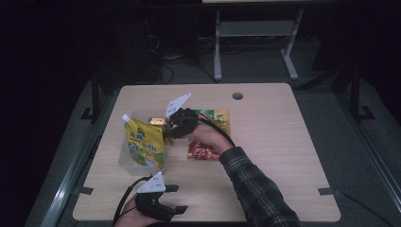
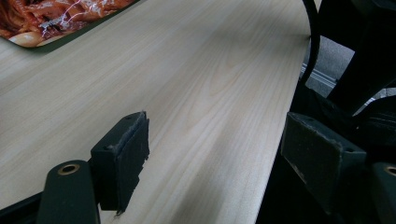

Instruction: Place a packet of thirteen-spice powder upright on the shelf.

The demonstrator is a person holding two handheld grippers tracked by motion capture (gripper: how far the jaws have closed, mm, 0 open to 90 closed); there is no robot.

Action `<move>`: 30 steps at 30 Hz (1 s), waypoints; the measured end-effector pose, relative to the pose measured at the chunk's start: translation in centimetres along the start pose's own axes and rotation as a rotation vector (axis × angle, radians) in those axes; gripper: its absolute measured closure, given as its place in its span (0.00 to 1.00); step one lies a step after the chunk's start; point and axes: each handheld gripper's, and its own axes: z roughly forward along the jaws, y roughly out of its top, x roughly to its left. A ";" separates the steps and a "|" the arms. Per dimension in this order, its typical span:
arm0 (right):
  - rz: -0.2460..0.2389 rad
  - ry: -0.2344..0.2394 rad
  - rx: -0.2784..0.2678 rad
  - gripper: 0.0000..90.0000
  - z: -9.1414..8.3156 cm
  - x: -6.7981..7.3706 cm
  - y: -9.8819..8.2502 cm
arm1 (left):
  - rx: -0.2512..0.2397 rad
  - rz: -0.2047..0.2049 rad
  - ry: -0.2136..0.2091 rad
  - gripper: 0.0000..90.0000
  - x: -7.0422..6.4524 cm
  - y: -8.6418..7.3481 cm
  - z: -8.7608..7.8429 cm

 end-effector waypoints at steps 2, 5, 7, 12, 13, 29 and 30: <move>0.002 0.005 0.001 0.75 0.2 0.0 0.2 | 0.000 -0.002 0.000 0.25 0.0 0.0 0.0; -0.009 0.007 0.010 0.75 0.6 -0.1 0.6 | -0.002 0.004 -0.003 0.25 0.0 0.0 0.1; -0.020 0.013 0.015 0.75 0.9 -0.3 1.0 | -0.003 0.002 -0.005 0.25 0.0 0.0 0.1; -0.016 0.038 -0.016 0.75 1.7 -0.9 1.0 | -0.002 0.009 -0.008 0.25 0.0 0.0 0.1; -0.015 0.042 -0.019 0.75 1.8 -0.9 1.0 | -0.002 0.008 -0.009 0.25 0.0 0.1 0.1; -0.023 0.098 0.012 0.75 4.6 -1.1 0.6 | 0.006 0.019 -0.014 0.25 -0.1 0.1 0.2; -0.024 0.099 0.011 0.75 4.8 -1.1 0.6 | 0.006 0.020 -0.015 0.25 -0.1 0.1 0.2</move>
